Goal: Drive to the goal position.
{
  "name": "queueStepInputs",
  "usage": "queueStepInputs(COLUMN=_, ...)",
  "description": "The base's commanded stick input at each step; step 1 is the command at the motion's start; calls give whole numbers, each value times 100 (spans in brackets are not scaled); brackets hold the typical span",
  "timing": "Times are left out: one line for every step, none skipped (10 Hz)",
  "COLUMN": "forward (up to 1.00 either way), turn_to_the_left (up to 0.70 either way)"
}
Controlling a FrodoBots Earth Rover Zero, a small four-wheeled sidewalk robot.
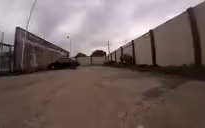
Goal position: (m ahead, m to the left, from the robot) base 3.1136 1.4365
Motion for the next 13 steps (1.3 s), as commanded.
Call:
queueStepInputs(forward=70, turn_to_the_left=0)
queueStepInputs(forward=70, turn_to_the_left=0)
queueStepInputs(forward=70, turn_to_the_left=0)
queueStepInputs(forward=70, turn_to_the_left=0)
queueStepInputs(forward=70, turn_to_the_left=0)
queueStepInputs(forward=70, turn_to_the_left=0)
queueStepInputs(forward=70, turn_to_the_left=0)
queueStepInputs(forward=70, turn_to_the_left=0)
queueStepInputs(forward=70, turn_to_the_left=0)
queueStepInputs(forward=70, turn_to_the_left=0)
queueStepInputs(forward=70, turn_to_the_left=0)
queueStepInputs(forward=70, turn_to_the_left=0)
queueStepInputs(forward=70, turn_to_the_left=0)
